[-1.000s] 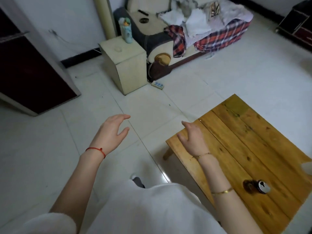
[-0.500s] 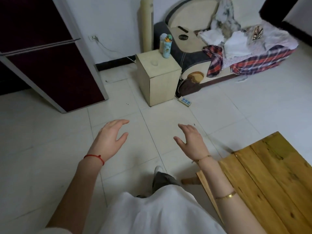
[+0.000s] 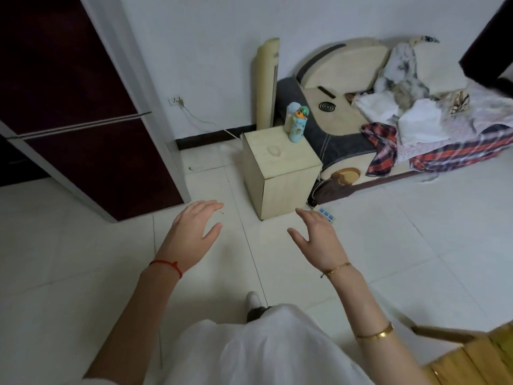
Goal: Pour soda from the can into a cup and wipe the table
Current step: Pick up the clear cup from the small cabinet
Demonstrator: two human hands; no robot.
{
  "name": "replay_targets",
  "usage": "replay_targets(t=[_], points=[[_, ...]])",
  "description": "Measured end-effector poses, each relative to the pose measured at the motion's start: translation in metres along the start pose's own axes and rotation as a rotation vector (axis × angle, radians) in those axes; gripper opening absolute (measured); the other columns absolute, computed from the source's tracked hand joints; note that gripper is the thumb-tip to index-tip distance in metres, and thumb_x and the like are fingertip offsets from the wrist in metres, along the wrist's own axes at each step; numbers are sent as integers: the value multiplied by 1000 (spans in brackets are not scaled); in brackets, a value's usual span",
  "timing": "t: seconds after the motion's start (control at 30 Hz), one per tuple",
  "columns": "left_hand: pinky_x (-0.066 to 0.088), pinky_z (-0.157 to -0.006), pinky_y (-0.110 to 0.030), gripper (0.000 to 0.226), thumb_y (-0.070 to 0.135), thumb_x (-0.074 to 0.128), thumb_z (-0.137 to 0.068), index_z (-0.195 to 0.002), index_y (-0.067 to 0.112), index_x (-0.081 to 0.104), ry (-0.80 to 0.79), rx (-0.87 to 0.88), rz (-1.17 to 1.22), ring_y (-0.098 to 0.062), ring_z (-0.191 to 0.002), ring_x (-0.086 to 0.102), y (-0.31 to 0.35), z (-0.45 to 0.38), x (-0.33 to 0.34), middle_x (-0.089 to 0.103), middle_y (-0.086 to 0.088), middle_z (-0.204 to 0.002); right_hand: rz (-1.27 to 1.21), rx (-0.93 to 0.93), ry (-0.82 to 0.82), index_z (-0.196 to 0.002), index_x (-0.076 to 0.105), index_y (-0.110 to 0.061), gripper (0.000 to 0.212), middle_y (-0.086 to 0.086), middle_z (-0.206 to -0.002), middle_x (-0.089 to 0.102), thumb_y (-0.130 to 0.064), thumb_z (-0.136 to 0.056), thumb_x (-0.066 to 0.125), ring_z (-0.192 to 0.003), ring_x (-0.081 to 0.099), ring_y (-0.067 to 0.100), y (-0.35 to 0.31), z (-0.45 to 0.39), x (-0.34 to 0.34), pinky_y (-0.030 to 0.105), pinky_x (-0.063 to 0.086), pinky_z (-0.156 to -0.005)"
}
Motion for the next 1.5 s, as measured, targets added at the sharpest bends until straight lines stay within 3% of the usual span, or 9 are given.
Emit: replay_targets(t=[0.17,0.3,0.47,0.57,0.77,1.0,1.17,1.33,1.5], points=[[32,-117,-40,41,23,56,-97,-138,19,52,34,-16,20,-14,-135,41,-14,-73,-9,53,3,-140,-24,-19,-1,-141,45,-9,54,8,-141,51,-35,-94,56,-135,39,26,-2,-87,-15,39,32,-113],[29,-114,-29,42,20,59,-95,-136,17,54,50,-33,21,-13,-134,44,-31,-123,-14,55,3,-138,-22,-20,-9,-141,45,-12,54,6,-139,52,-36,-94,57,-134,41,25,-5,-141,-17,44,35,-110],[35,-115,-41,43,23,56,-97,-140,21,50,7,-64,64,-12,-134,43,-61,-190,-15,49,7,-143,-41,32,-3,-142,45,-10,55,8,-139,52,-35,-95,56,-134,40,24,-4,-200,-12,38,32,-113],[35,-115,-40,44,24,56,-97,-140,22,50,-25,-12,59,-11,-135,41,-82,-241,-14,49,7,-143,-39,91,10,-142,45,-8,55,9,-140,51,-34,-95,56,-134,40,25,-5,-236,-6,35,31,-114],[27,-113,-25,42,20,57,-96,-138,17,52,-97,107,29,-13,-134,42,-126,-352,-30,52,3,-141,-48,210,63,-142,44,-11,54,6,-141,51,-36,-96,54,-132,42,22,-19,-316,11,32,32,-112],[33,-115,-30,44,20,57,-96,-140,19,49,-203,271,27,-12,-133,43,-170,-466,-53,52,3,-141,-82,378,164,-143,43,-13,54,5,-142,50,-37,-96,53,-135,40,21,-50,-406,22,32,30,-112],[35,-115,-36,45,22,55,-96,-141,19,49,-309,361,25,-16,-134,44,-183,-528,-45,52,2,-142,-117,504,188,-143,42,-12,53,5,-143,48,-36,-97,52,-136,37,21,-55,-441,27,30,27,-112],[31,-113,-27,46,23,54,-97,-142,20,47,-385,411,39,-13,-134,43,-179,-572,-25,50,4,-143,-165,634,212,-143,42,-12,53,6,-141,49,-36,-97,52,-133,41,21,-39,-451,30,33,33,-112],[32,-110,-26,48,24,55,-98,-144,23,44,-461,427,63,-13,-134,42,-165,-617,10,50,4,-143,-214,743,230,-144,43,-14,52,5,-143,49,-38,-97,49,-135,40,21,-10,-462,37,37,33,-113]])
Point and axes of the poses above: each hand's wrist, its own z-axis away from the middle knuckle, its own x-axis out of the palm, y = z × x, the point moved 6 cm from there along -z, towards the middle knuckle
